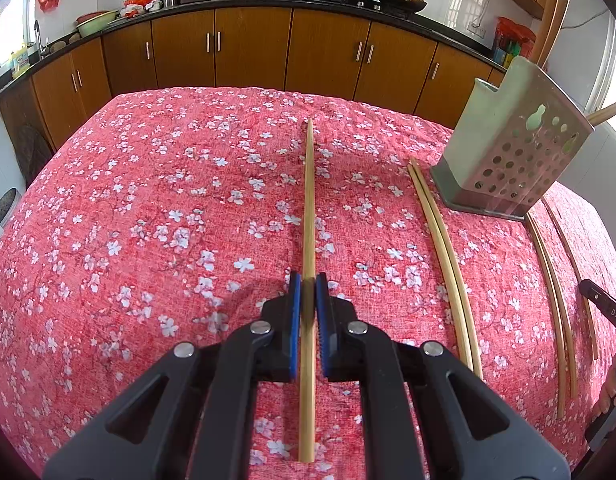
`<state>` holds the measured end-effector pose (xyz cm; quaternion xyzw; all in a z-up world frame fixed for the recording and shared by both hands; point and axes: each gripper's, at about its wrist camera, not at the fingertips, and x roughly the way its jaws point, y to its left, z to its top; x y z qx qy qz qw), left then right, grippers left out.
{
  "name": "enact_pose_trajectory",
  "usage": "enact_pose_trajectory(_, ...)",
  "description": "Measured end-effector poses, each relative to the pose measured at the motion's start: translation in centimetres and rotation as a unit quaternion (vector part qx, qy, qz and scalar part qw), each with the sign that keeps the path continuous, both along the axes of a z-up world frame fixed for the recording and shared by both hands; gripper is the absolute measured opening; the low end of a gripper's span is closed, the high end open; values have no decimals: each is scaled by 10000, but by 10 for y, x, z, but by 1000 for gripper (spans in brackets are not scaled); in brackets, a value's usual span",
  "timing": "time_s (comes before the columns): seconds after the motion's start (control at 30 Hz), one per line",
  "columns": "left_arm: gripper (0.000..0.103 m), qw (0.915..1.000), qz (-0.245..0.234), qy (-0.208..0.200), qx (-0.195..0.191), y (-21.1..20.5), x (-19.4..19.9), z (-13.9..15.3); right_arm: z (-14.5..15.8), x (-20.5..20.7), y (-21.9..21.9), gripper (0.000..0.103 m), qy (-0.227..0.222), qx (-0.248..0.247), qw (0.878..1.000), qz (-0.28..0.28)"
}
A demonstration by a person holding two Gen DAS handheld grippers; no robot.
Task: Organize utensils
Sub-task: 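Lift the held chopsticks with both tools up over the perforated holder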
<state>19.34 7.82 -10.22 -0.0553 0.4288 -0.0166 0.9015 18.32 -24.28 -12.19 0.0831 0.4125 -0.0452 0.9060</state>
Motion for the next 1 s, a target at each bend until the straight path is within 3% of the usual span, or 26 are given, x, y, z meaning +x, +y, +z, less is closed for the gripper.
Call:
enact_pose_trajectory(0.53, 10, 10000, 6, 8, 61, -1, -1, 0, -1, -1, -1, 10, -4, 51, 10000, -30)
enact_pose_trajectory(0.67, 12, 9995, -118, 22, 285, -6, -12, 0, -1, -11, 2, 10, 16, -69, 10000, 40)
enact_pose_trajectory(1.0, 10, 9994, -168, 21, 294, -6, -33, 1, 0, -34, 5, 7, 33, -167, 9998, 126)
